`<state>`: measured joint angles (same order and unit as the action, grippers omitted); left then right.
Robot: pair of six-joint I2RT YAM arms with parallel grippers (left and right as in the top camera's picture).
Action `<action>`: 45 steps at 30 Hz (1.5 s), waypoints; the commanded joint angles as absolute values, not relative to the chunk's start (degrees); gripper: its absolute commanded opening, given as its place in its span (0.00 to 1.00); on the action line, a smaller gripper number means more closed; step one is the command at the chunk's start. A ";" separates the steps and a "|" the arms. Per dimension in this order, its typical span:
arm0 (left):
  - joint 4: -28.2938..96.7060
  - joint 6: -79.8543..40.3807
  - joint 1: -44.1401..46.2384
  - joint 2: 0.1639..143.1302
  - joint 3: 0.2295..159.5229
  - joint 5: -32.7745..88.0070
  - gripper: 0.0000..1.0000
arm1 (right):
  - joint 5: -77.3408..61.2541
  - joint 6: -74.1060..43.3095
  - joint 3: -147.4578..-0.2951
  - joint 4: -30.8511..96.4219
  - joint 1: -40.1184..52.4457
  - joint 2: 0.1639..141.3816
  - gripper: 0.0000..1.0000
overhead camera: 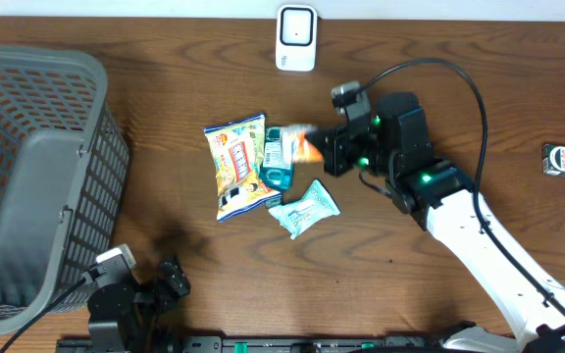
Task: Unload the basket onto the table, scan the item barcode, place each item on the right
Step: 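Raise the orange tissue box up to the white scanner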
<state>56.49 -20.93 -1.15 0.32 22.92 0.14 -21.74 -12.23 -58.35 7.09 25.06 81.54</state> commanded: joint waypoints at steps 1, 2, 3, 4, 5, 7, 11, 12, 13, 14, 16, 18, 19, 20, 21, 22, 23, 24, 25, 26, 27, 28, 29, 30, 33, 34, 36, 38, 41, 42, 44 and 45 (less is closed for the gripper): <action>57.17 -21.04 -1.48 0.23 23.44 0.89 0.98 | -9.02 0.12 -58.85 1.02 26.44 85.21 0.01; 57.17 -21.04 -1.48 0.23 23.44 0.86 0.98 | -6.76 0.56 -58.85 -1.85 26.59 87.02 0.01; 57.17 -21.04 -1.48 0.23 23.44 0.86 0.98 | -4.80 0.51 -58.85 -5.10 26.57 89.27 0.01; 57.17 -21.02 -1.48 0.23 23.44 0.86 0.98 | -3.33 0.56 -58.85 -9.87 26.57 92.47 0.01; 57.17 -21.04 -1.48 0.23 23.44 0.89 0.98 | -2.52 1.02 -58.85 -13.78 26.50 94.76 0.01; 57.17 -21.04 -1.48 0.23 23.44 0.86 0.98 | -1.58 3.68 -58.85 -22.90 26.46 99.39 0.01; 57.17 -21.04 -1.48 0.23 23.44 0.86 0.98 | -1.63 4.80 -59.16 -41.19 26.46 108.07 0.01; 57.17 -21.04 -1.48 0.23 23.44 0.86 0.98 | -1.63 4.80 -59.68 -44.25 26.41 110.06 0.01; 57.17 -21.04 -1.48 0.23 23.44 0.86 0.98 | -1.61 4.80 -60.80 -46.68 26.24 112.36 0.01; 57.17 -21.04 -1.48 0.23 23.44 0.86 0.98 | -1.63 4.78 -62.59 -47.79 26.00 114.74 0.01; 57.17 -21.04 -1.48 0.23 23.44 0.86 0.98 | -1.63 4.80 -67.05 -47.53 25.52 119.00 0.01; 57.17 -21.04 -1.48 0.23 23.44 0.86 0.98 | -1.63 4.80 -73.30 -46.41 25.08 124.09 0.01; 57.17 -21.04 -1.48 0.23 23.44 0.86 0.98 | -1.61 4.80 -76.36 -45.76 24.93 126.41 0.01; 57.17 -21.04 -1.48 0.23 23.44 0.86 0.98 | -1.61 4.82 -80.01 -44.75 24.73 128.88 0.01; 57.17 -21.04 -1.48 0.23 23.44 0.86 0.98 | -1.61 4.80 -83.02 -43.81 24.53 130.85 0.01; 57.17 -21.04 -1.48 0.23 23.44 0.86 0.98 | -1.61 4.80 -86.76 -42.41 24.27 133.10 0.01; 57.17 -21.04 -1.48 0.23 23.44 0.86 0.98 | -1.61 4.80 -89.78 -41.23 24.05 134.89 0.01; 57.17 -21.04 -1.48 0.23 23.44 0.86 0.98 | -1.61 4.80 -93.36 -39.46 23.73 136.81 0.01; 57.17 -21.04 -1.48 0.23 23.44 0.86 0.98 | -1.61 4.80 -96.23 -38.11 23.49 138.45 0.01; 57.17 -21.04 -1.48 0.23 23.44 0.86 0.98 | -1.61 4.78 -99.11 -36.69 23.16 139.92 0.01; 57.17 -21.04 -1.48 0.23 23.44 0.86 0.98 | -1.61 4.80 -101.75 -35.53 22.81 141.40 0.01; 57.17 -21.04 -1.48 0.23 23.44 0.86 0.98 | -1.61 4.80 -103.57 -34.72 22.50 142.39 0.01; 57.17 -21.04 -1.48 0.23 23.44 0.89 0.98 | -1.63 4.78 -105.32 -33.93 22.22 143.35 0.01; 57.17 -21.04 -1.48 0.23 23.44 0.86 0.98 | -1.63 4.78 -106.34 -33.34 22.02 143.85 0.01; 57.17 -21.04 -1.48 0.23 23.44 0.89 0.98 | -1.61 4.78 -107.24 -32.53 21.63 144.35 0.01; 57.17 -21.04 -1.48 0.23 23.44 0.86 0.98 | -1.61 4.78 -107.24 -32.27 21.61 144.33 0.01; 57.17 -21.04 -1.48 0.23 23.44 0.86 0.98 | -1.61 4.78 -107.24 -31.73 21.41 144.33 0.01; 57.17 -21.04 -1.48 0.23 23.44 0.86 0.98 | -1.28 4.78 -107.24 -30.96 21.26 144.33 0.01; 57.17 -21.04 -1.48 0.23 23.44 0.89 0.98 | 1.65 4.78 -107.24 -29.17 21.19 143.39 0.01; 57.17 -21.04 -1.48 0.23 23.44 0.86 0.98 | 3.03 4.80 -107.24 -27.49 21.19 142.28 0.01; 57.17 -21.04 -1.48 0.23 23.44 0.89 0.98 | 5.50 4.80 -107.24 -24.18 21.19 139.83 0.01; 57.17 -21.04 -1.48 0.23 23.44 0.89 0.98 | 7.20 4.80 -107.24 -22.17 21.15 138.19 0.01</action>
